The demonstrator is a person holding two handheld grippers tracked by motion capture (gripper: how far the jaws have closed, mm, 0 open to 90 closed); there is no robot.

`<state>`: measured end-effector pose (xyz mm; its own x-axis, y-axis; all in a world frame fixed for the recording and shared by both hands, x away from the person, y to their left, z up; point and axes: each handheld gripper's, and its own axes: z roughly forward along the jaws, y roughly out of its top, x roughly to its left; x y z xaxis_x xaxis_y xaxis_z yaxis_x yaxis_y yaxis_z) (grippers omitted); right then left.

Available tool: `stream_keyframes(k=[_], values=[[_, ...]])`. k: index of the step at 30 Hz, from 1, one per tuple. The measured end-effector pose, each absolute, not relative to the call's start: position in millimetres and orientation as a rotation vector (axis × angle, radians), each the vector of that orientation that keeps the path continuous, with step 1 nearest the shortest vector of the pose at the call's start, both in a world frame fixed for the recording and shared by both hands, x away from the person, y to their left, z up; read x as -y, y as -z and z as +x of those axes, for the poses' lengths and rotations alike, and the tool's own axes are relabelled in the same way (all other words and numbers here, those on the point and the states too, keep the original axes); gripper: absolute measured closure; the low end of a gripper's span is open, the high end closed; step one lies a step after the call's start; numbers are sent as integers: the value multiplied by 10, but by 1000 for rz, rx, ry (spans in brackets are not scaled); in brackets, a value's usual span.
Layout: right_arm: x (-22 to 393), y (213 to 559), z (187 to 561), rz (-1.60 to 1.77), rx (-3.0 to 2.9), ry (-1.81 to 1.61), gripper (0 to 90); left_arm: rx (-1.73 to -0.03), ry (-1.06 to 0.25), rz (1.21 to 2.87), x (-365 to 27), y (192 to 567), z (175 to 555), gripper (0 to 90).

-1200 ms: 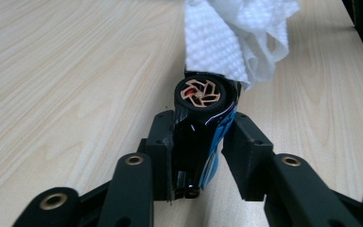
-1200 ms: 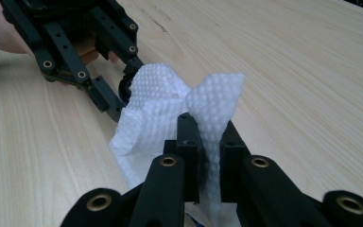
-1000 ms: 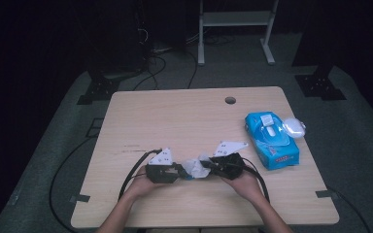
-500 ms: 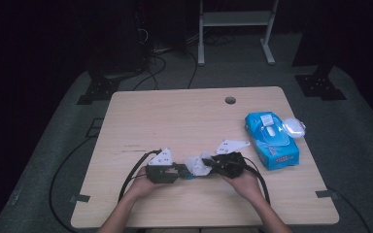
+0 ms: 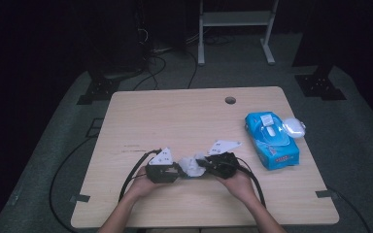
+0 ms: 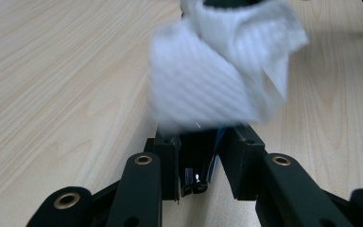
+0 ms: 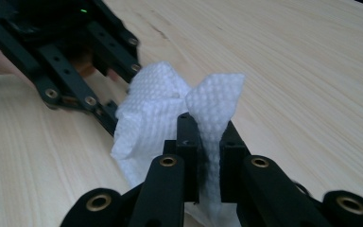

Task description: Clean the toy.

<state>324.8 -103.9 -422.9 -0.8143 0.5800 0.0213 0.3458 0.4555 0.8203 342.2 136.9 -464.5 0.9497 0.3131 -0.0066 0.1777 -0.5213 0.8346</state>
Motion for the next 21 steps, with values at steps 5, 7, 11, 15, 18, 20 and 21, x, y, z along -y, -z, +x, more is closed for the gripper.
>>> stream_keyframes(k=[5,7,11,15,18,20,21], values=[[1031,4227,3294,796,-2451,-1279,828,-350,-173,2121,-1391,4655,3426,697],[1185,4226,3334,865,-2415,-1277,829,-347,-169,2116,-1393,4658,3432,696],[1214,4242,3318,879,-2395,-1269,829,-343,-173,2114,-1390,4658,3428,695],[1191,4246,3310,875,-2385,-1262,829,-347,-174,2112,-1390,4659,3425,695],[1168,4243,3289,867,-2388,-1274,829,-340,-178,2113,-1390,4659,3426,697],[1103,4242,3265,858,-2409,-1293,829,-336,-177,2112,-1385,4662,3430,697],[1043,4248,3254,834,-2420,-1302,829,-335,-178,2112,-1381,4662,3429,697]])
